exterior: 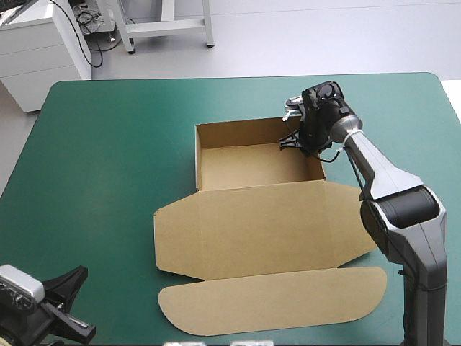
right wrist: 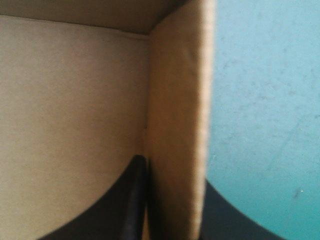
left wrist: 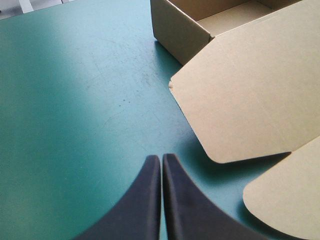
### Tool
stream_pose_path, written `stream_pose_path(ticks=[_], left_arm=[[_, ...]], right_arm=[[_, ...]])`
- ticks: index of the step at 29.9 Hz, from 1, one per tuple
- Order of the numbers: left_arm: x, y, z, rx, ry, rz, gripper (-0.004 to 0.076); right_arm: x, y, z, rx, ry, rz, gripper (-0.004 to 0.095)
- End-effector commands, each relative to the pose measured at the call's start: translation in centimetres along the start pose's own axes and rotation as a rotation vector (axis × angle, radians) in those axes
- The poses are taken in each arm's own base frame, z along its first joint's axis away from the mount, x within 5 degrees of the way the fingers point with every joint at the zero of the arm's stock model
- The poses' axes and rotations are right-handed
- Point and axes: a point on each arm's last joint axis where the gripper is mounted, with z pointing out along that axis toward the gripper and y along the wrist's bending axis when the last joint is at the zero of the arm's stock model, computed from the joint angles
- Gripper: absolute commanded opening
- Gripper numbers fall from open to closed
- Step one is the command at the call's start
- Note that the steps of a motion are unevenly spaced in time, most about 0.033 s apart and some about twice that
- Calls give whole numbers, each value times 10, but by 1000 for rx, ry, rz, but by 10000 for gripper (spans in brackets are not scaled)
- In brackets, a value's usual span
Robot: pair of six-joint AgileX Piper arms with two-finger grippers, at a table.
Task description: Fold the box
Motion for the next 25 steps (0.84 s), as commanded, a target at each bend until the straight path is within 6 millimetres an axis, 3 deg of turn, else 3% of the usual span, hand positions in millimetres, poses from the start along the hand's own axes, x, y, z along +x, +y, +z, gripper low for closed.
stream_pose_path(ticks=[1,3,6,12,17,20,25], left_arm=[[-1,0,-8,9,-123,-14,-8],[3,1,-10,8,-119,-15,-8],[8,1,-12,3,-99,-14,-8],[9,2,-14,-2,-106,-11,-8],[11,2,-11,-3,-91,-10,-8],[12,1,-10,-2,-86,-15,-8],[12,4,-10,-25,-88,-31,-8]], right_arm=[[-2,-13,-32,65,-71,2,-7],[-2,-21,-33,126,-77,-5,-21],[-3,-48,-31,179,-73,36,-20],[11,-145,-27,259,-29,170,-20],[50,-248,-29,355,31,335,-20],[80,-298,-33,398,64,437,-20],[126,-356,-42,443,79,593,-20]])
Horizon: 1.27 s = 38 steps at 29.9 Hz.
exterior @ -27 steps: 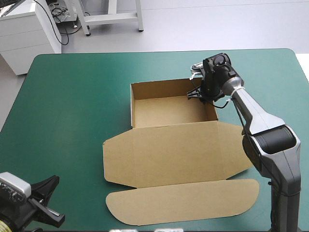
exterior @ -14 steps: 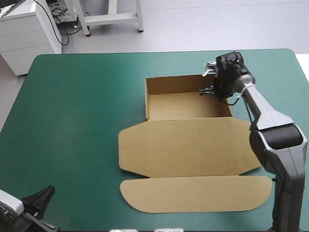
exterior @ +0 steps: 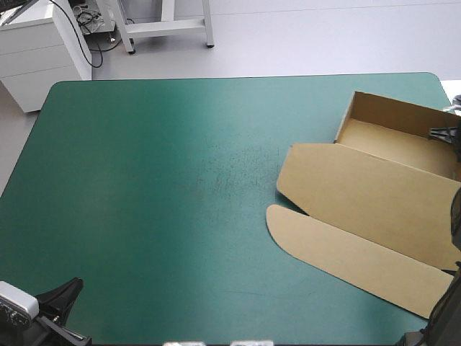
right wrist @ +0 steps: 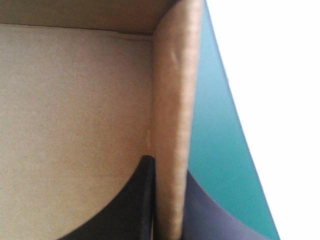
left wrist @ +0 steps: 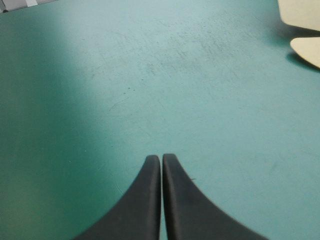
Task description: Fold the box
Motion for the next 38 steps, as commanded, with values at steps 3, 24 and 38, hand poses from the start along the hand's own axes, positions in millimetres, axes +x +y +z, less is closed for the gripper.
stream_pose_path(ticks=[3,24,38], left_arm=[[-12,1,-2,-3,-75,-20,-8],[-9,1,-2,-5,-46,-43,-8],[-9,1,-2,-7,-50,-42,-8]], right_arm=[[10,-83,-26,186,-45,96,-20],[10,-97,-106,95,-249,168,660],[102,0,-318,-142,-747,-111,574]])
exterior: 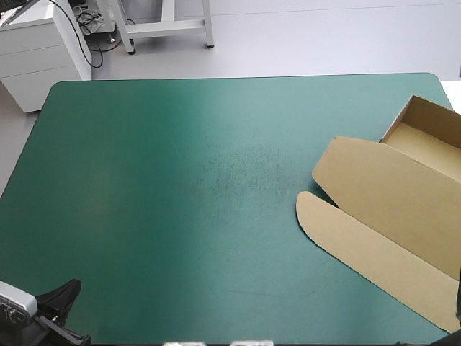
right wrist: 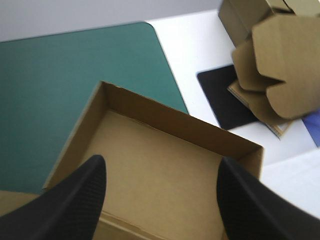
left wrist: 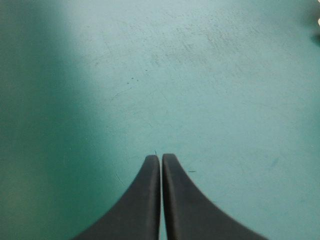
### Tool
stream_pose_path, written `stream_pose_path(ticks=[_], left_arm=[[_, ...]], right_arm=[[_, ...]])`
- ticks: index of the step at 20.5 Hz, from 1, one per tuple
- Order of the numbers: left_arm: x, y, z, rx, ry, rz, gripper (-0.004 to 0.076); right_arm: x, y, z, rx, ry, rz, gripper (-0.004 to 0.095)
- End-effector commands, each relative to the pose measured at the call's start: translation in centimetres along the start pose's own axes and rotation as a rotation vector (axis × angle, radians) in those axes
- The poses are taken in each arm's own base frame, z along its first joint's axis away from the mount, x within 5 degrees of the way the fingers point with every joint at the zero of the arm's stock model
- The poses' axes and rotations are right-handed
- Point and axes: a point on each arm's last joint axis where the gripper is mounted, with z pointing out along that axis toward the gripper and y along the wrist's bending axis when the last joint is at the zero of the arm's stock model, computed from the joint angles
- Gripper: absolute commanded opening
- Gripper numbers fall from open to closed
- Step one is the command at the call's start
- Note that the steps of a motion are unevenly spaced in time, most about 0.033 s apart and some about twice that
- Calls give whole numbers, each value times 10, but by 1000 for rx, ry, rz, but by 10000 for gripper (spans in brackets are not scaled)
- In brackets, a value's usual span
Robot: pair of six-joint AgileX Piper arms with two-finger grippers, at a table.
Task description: Fold the box
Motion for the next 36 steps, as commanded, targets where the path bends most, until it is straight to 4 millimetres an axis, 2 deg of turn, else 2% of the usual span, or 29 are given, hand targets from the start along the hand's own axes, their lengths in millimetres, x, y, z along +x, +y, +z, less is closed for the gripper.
stream_pose_path(ticks=[1,5,8,12,13,15,19,22,25,30,36], left_arm=[[-12,0,-3,8,-77,-1,-8],[-12,0,-3,8,-77,-1,-8],[-12,0,-2,11,-82,-2,-8],[-9,-2,6,18,-93,-8,-8],[-7,-2,9,24,-94,-15,-8],[-8,-2,10,25,-100,-16,-8],[-7,-2,10,25,-98,-16,-8],[-7,-2,10,25,-98,-16,-8],[-7,-3,9,27,-99,-17,-8],[-7,-3,10,27,-99,-19,-8],[-7,-3,10,27,-97,-19,-8]], right_arm=[[8,33,-77,-104,-134,-85,574],[39,57,-108,-225,-134,-144,553],[97,72,-127,-341,-94,-224,533],[175,60,-151,-402,-228,-225,512],[203,54,-154,-402,-273,-215,511],[246,46,-155,-402,-328,-203,511],[314,38,-148,-407,-426,-173,503],[356,35,-141,-420,-485,-134,494],[363,40,-128,-433,-411,-150,492],[364,41,-128,-438,-409,-158,372],[364,41,-128,-438,-403,-159,360]])
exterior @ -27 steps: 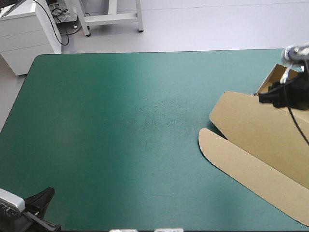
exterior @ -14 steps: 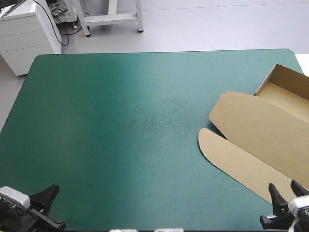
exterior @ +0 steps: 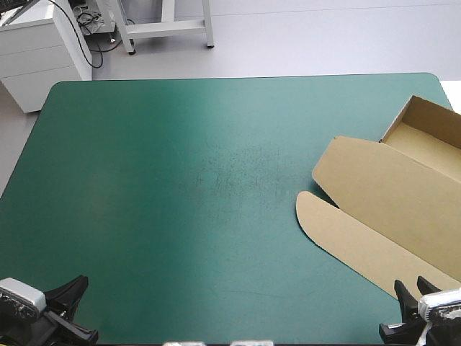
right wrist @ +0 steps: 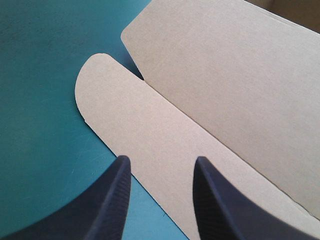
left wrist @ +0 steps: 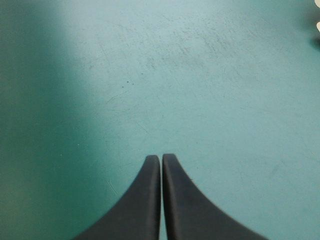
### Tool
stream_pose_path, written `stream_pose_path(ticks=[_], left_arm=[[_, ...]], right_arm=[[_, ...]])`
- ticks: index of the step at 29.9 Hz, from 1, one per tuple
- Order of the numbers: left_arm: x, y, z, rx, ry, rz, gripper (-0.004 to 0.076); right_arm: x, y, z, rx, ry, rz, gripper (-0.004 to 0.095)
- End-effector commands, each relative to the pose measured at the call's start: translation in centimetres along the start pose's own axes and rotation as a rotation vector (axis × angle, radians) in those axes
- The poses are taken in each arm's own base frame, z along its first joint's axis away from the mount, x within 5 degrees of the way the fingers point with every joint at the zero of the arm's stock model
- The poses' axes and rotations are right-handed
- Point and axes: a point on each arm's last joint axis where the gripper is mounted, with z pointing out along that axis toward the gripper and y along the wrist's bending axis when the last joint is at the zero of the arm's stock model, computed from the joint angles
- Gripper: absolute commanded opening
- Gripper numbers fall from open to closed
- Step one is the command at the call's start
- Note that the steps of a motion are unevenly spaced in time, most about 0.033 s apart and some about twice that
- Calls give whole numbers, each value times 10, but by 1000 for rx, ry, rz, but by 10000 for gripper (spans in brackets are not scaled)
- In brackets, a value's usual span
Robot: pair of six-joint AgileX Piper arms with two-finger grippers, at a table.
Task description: Fold the box
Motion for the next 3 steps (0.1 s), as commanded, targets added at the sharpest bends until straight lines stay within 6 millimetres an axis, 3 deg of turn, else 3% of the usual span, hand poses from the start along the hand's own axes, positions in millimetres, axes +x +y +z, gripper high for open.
stream_pose_path(ticks=[1,3], left_arm=[[-12,-1,-3,18,-80,-14,-8],[-12,-1,-3,18,-80,-12,-8]], right_arm=[[-10,-1,-7,6,-96,-11,349],[-10,-1,-7,6,-96,-11,345]])
